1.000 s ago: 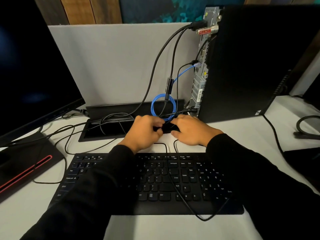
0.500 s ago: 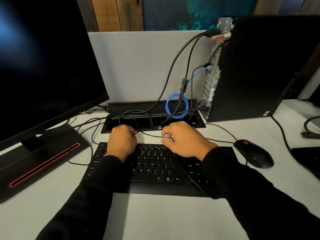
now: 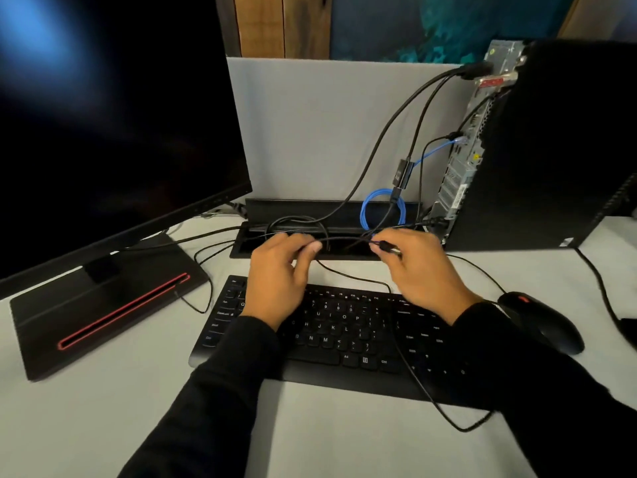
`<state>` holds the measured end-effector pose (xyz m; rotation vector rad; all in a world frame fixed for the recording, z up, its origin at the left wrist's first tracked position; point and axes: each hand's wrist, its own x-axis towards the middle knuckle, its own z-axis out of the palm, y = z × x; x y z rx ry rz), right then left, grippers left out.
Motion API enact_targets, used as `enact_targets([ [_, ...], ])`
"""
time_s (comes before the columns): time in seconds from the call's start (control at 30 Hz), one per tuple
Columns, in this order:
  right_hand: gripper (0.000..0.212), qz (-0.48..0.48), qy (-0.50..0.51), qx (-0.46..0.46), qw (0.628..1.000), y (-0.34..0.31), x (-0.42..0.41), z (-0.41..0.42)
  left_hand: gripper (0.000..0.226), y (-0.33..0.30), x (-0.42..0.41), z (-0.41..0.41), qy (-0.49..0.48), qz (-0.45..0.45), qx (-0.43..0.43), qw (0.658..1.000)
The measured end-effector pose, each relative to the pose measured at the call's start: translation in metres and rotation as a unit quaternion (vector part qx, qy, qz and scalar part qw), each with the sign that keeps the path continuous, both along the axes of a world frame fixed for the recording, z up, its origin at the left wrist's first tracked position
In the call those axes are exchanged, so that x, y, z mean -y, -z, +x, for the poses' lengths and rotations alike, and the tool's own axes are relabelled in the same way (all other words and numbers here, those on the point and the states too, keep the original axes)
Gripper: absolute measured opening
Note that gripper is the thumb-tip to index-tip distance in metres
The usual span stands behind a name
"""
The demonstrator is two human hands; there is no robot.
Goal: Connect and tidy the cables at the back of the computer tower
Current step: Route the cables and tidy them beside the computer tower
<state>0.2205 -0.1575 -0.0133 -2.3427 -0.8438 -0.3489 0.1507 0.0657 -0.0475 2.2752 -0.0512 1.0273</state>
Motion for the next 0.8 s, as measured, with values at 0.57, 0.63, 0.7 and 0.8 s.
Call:
enact_targets([
  [0.57, 0.024, 0.017, 0.0, -0.036, 0.999, -0.009, 0.074, 0.004, 0.026, -0.005, 0.04, 0.006, 0.11, 0.108, -0.066, 0.986],
  [0.63, 0.028, 0.068, 0.08, -0.026, 0.994, -0.01, 0.099, 0.017, 0.022, -0.006, 0.03, 0.008, 0.097, 0.113, -0.069, 0.986],
  [0.7, 0.033, 0.086, 0.182, 0.01, 0.98, -0.009, 0.12, 0.028, 0.018, -0.006, 0.024, 0.01, 0.081, 0.112, -0.066, 0.988],
  [0.8, 0.036, 0.076, 0.269, -0.002, 0.96, -0.004, 0.143, 0.035, 0.018, -0.005, 0.011, 0.012, 0.046, 0.095, -0.063, 0.992],
])
